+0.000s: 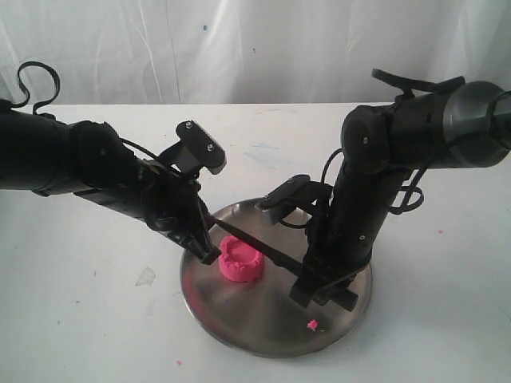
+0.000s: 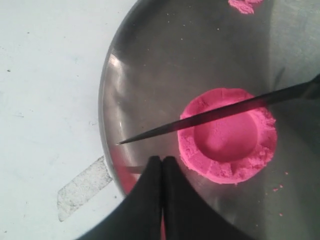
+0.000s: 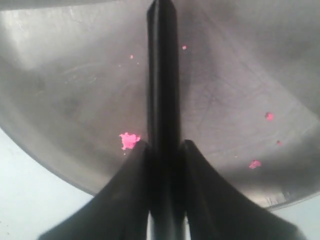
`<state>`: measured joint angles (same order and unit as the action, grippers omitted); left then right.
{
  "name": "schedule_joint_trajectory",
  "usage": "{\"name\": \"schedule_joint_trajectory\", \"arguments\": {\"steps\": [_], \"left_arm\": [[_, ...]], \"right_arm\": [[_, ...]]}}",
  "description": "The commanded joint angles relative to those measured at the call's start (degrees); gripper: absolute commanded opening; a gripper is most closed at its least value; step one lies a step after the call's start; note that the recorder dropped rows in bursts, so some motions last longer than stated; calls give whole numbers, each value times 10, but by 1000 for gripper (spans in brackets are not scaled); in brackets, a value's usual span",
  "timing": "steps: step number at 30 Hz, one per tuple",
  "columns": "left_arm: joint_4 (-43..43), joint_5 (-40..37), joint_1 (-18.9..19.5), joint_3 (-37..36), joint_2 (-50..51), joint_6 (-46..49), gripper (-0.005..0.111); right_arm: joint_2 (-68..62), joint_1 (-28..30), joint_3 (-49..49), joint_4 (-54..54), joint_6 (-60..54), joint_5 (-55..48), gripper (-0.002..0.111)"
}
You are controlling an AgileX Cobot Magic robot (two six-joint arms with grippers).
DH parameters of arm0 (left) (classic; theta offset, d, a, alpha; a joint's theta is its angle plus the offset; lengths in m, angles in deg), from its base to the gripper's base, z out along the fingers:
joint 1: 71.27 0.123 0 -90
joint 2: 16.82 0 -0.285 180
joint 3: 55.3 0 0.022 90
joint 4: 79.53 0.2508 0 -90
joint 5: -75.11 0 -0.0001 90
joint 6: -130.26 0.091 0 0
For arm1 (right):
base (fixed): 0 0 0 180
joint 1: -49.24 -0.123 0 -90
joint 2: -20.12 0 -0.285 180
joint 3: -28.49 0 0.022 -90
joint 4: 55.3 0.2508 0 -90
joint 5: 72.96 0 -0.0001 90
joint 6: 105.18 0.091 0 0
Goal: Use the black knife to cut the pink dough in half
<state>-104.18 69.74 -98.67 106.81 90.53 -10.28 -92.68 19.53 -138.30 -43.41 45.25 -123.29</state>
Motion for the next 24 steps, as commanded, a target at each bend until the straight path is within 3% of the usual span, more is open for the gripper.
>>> {"name": "schedule_joint_trajectory", "arguments": {"steps": [1, 24], "left_arm": [[-11, 12, -2, 3, -2, -5, 0], [-11, 65, -13, 21, 16, -18, 0]], "right_arm": [[-7, -5, 1, 2, 3, 3, 0], [-24, -5, 1, 7, 0, 5, 0]]}}
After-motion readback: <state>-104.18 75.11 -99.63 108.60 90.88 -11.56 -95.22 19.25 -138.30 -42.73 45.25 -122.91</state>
